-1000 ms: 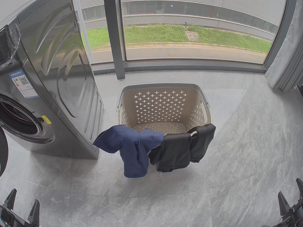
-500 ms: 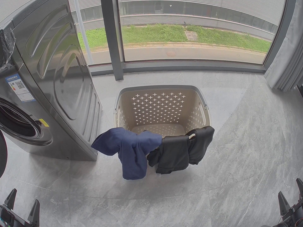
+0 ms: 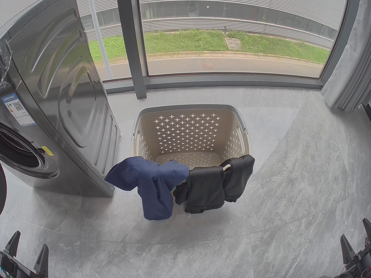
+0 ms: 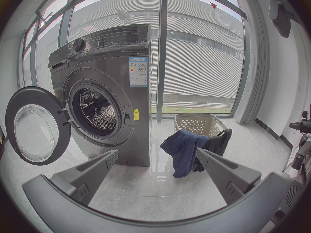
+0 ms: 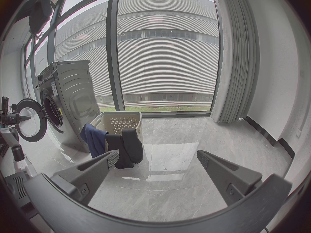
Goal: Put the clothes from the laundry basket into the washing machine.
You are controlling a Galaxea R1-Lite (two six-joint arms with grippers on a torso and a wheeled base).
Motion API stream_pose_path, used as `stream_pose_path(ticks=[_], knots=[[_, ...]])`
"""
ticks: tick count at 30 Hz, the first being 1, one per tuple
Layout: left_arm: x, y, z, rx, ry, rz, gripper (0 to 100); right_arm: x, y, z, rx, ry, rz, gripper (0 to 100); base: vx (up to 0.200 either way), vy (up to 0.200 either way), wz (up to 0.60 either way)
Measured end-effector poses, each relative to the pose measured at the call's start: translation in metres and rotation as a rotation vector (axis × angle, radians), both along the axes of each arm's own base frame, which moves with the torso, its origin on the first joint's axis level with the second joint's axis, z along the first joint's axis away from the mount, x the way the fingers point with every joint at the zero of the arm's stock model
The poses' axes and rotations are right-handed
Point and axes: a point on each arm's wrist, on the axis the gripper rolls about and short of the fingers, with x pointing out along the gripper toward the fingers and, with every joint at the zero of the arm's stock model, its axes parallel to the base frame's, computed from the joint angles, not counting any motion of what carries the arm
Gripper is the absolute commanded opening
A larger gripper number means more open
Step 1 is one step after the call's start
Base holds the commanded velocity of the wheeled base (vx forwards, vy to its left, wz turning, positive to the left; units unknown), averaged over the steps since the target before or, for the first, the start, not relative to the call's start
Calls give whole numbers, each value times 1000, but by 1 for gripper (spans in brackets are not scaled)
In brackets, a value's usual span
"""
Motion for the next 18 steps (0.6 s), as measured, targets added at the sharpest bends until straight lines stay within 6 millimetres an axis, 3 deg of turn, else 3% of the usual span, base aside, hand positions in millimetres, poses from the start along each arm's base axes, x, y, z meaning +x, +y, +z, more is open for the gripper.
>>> stream_pose_path(ticks=[16, 18], knots=[[0, 0, 0, 0, 0, 0, 100, 0, 0, 1, -9, -6, 0, 100, 0, 0, 0], [0, 0, 0, 0, 0, 0, 100, -2, 0, 6, -8, -29, -1, 100, 0, 200, 0]])
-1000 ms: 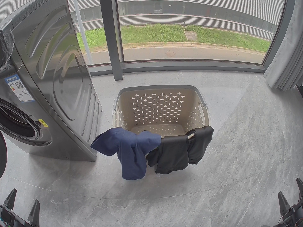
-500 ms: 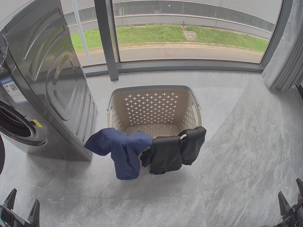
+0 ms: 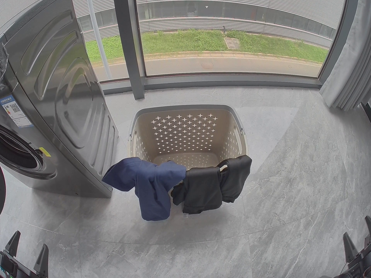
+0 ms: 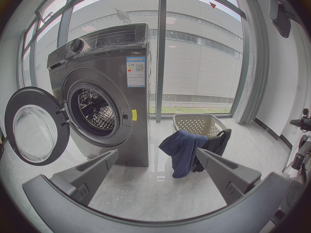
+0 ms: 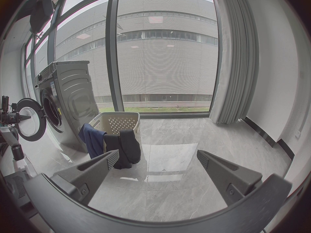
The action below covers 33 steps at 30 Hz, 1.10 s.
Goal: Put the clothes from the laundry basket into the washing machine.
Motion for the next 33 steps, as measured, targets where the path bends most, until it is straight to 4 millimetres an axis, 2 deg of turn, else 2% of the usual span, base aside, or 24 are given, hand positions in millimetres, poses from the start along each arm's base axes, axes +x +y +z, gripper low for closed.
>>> stream_pose_path(ticks=[5, 9, 16, 22, 33], knots=[[0, 0, 0, 0, 0, 0, 100, -7, 0, 33, 8, -75, 5, 100, 120, 40, 0], [0, 0, 0, 1, 0, -1, 100, -3, 0, 51, 43, -41, 26, 100, 0, 0, 0], [0, 0, 0, 1, 0, 0, 100, 29, 1, 52, 77, 186, 79, 100, 0, 0, 0], [0, 0, 0, 2, 0, -1, 100, 59, 4, 48, 90, 352, 141, 100, 200, 0, 0], [0, 0, 0, 2, 0, 0, 100, 91, 10, 37, 105, 540, 215, 100, 0, 0, 0]])
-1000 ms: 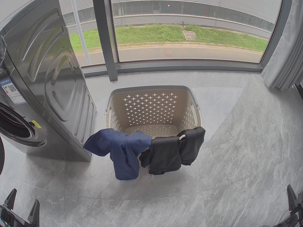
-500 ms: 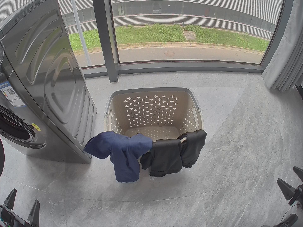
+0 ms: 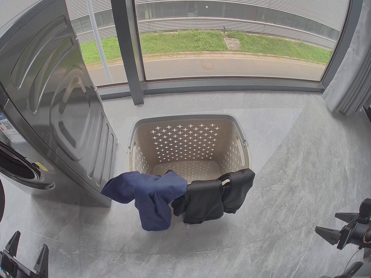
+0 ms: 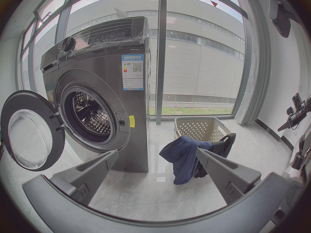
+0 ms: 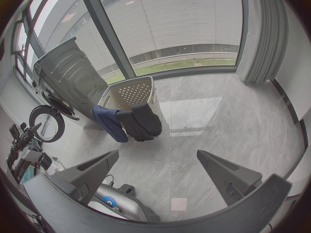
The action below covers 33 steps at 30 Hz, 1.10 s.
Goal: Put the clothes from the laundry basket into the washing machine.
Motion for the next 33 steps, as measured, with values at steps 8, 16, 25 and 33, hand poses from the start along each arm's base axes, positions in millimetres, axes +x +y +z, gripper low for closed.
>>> stream_pose_path(ticks=[8, 16, 25, 33], knots=[[0, 0, 0, 0, 0, 0, 100, 38, 16, -1, 76, 49, 67, 100, 0, 0, 0], [0, 0, 0, 0, 0, 0, 100, 75, 40, -15, 71, 128, 112, 100, 0, 0, 0], [0, 0, 0, 0, 0, 0, 100, 118, 68, -32, 37, 152, 120, 100, 0, 0, 0], [0, 0, 0, 0, 0, 0, 100, 151, 91, -51, 33, 140, 148, 100, 0, 0, 0]])
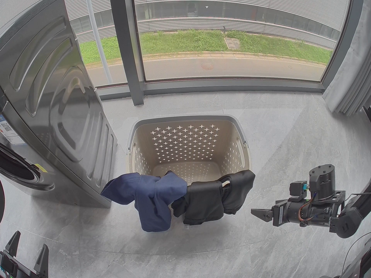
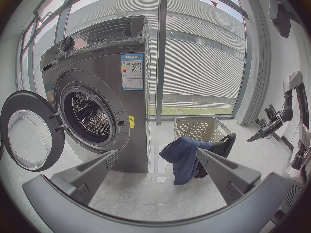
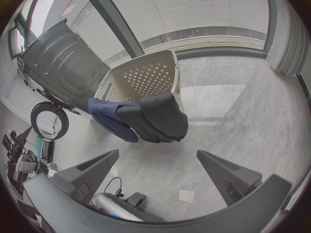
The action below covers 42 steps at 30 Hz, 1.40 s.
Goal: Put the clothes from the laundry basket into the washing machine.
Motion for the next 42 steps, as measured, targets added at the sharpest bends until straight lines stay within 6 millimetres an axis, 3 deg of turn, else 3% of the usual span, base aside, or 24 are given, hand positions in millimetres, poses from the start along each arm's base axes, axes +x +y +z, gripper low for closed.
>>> stream_pose_path(ticks=[9, 22, 42], knots=[[0, 0, 0, 0, 0, 0, 100, 30, 20, -22, -13, 22, 19, 100, 0, 0, 0], [0, 0, 0, 0, 0, 0, 100, 61, 38, -31, 3, -45, 9, 100, 0, 0, 0], [0, 0, 0, 0, 0, 0, 100, 99, 47, -46, 14, -71, -21, 100, 0, 0, 0]])
